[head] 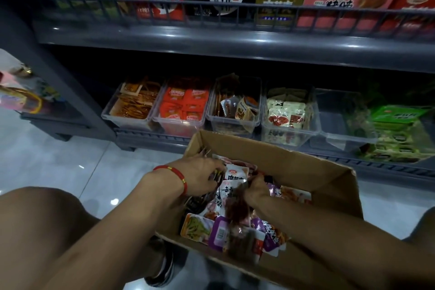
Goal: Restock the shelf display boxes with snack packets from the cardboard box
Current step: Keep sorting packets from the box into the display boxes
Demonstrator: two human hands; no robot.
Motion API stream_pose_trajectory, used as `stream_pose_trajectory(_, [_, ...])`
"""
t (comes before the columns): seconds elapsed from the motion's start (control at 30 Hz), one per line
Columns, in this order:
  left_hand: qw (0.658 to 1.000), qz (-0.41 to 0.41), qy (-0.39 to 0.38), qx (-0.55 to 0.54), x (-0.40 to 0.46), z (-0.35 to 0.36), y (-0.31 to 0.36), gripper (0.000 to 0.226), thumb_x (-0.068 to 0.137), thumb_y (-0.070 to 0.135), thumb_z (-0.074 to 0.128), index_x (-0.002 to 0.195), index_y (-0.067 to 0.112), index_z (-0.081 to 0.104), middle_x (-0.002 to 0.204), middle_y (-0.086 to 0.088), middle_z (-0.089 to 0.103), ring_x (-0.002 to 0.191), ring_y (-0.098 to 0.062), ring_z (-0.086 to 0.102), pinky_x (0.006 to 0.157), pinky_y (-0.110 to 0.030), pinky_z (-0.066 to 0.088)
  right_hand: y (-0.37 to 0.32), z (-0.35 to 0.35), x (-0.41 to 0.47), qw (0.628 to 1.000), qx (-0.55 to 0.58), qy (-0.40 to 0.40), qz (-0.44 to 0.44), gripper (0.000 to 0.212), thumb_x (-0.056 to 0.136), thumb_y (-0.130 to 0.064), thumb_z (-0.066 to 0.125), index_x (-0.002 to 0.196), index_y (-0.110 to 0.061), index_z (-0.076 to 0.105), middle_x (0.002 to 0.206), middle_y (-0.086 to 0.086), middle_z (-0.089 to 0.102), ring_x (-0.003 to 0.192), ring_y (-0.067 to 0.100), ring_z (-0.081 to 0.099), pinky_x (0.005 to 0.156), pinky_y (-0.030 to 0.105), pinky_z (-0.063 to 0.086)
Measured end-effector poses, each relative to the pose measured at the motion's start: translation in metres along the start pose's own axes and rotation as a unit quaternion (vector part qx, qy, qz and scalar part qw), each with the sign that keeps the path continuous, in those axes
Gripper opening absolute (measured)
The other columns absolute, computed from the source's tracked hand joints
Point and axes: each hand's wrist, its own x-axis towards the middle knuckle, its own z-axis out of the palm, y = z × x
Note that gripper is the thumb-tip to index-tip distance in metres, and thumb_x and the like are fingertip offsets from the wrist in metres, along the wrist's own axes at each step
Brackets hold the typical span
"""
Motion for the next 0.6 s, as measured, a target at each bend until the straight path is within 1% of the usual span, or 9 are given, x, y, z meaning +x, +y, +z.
stream_pose_trajectory(0.07, [1.0,-0.008,-0.006,-0.003,-0.001,0.002,-0.002,0.046,0.102,0.029,0.054,0.147,0.031,0.045,0.132,-0.006,0.058,0.116,-0.023,0.055,0.084,-0.024,0.037,0.002,-0.001,0.0,1.0,-0.009,-0.01,-0.02,0.059,0.092,-0.016,0.071,0.141,-0.004,0.038,0.135,0.013,0.057,0.122,0.033,0.058,0.1,0.032,0.046])
stream_pose_trajectory(0.13, [1.0,-0.008,-0.006,-0.004,-0.002,0.003,-0.002,0.045,0.102,0.029,0.055,0.146,0.03,0.045,0.132,-0.006,0.058,0.112,-0.022,0.055,0.085,-0.025,0.039,0.001,-0.008,-0.005,0.998,-0.03,-0.03,-0.047,0.066,0.087,-0.016,0.077,0.142,-0.003,0.043,0.135,0.018,0.056,0.124,0.034,0.057,0.088,0.028,0.042])
stream_pose_trajectory(0.27, [1.0,-0.016,-0.005,-0.008,-0.005,0.002,-0.003,0.041,0.102,0.027,0.056,0.142,0.023,0.051,0.131,-0.006,0.061,0.118,-0.024,0.057,0.084,-0.024,0.04,-0.008,-0.026,-0.031,0.993,-0.035,0.005,-0.112,0.028,0.091,-0.019,0.069,0.119,-0.015,0.062,0.114,0.006,0.069,0.105,0.024,0.066,0.083,0.026,0.051])
stream_pose_trajectory(0.33, [0.999,-0.025,0.032,-0.02,-0.005,0.002,-0.003,0.038,0.099,0.025,0.059,0.136,0.02,0.055,0.128,-0.008,0.064,0.115,-0.025,0.059,0.083,-0.025,0.044,-0.017,-0.045,-0.05,0.983,-0.034,0.009,-0.18,0.018,0.093,-0.018,0.069,0.11,-0.019,0.061,0.101,-0.004,0.069,0.095,0.017,0.067,0.075,0.021,0.052])
stream_pose_trajectory(0.4, [0.996,-0.038,0.067,-0.055,-0.003,0.003,-0.002,0.05,0.095,0.029,0.064,0.142,0.018,0.049,0.135,-0.009,0.062,0.12,-0.025,0.058,0.091,-0.027,0.049,-0.033,-0.072,-0.077,0.969,-0.023,0.003,-0.244,0.012,0.096,-0.016,0.068,0.104,-0.02,0.06,0.097,-0.008,0.071,0.089,0.012,0.07,0.067,0.014,0.051])
stream_pose_trajectory(0.47, [0.988,-0.036,0.078,-0.129,0.0,0.004,0.002,0.076,0.089,0.042,0.072,0.152,0.019,0.037,0.143,-0.003,0.056,0.128,-0.022,0.055,0.105,-0.032,0.047,-0.045,-0.1,-0.103,0.964,0.057,-0.043,-0.255,0.014,0.096,-0.013,0.069,0.107,-0.017,0.062,0.101,-0.002,0.076,0.09,0.014,0.075,0.075,0.028,0.061])
stream_pose_trajectory(0.5, [0.977,-0.029,0.071,-0.199,0.0,0.005,0.006,0.083,0.084,0.049,0.076,0.151,0.022,0.037,0.142,0.001,0.057,0.126,-0.02,0.058,0.107,-0.035,0.048,-0.05,-0.112,-0.116,0.959,0.114,-0.081,-0.247,0.017,0.095,-0.012,0.069,0.11,-0.016,0.062,0.104,0.002,0.077,0.091,0.018,0.076,0.078,0.036,0.063])
stream_pose_trajectory(0.53, [0.956,-0.014,0.059,-0.287,0.002,0.006,0.01,0.078,0.081,0.051,0.078,0.146,0.025,0.044,0.138,0.003,0.063,0.121,-0.017,0.063,0.106,-0.039,0.051,-0.052,-0.122,-0.128,0.951,0.161,-0.115,-0.239,0.02,0.095,-0.011,0.069,0.113,-0.015,0.061,0.106,0.004,0.077,0.092,0.022,0.077,0.08,0.041,0.063])
stream_pose_trajectory(0.6, [0.892,0.023,0.013,-0.45,0.001,0.007,0.026,0.046,0.091,0.029,0.076,0.132,0.023,0.058,0.123,0.001,0.073,0.111,-0.018,0.071,0.099,-0.042,0.056,-0.052,-0.138,-0.145,0.94,0.207,-0.13,-0.236,0.026,0.093,-0.011,0.071,0.117,-0.014,0.062,0.108,0.007,0.077,0.093,0.026,0.077,0.08,0.045,0.063])
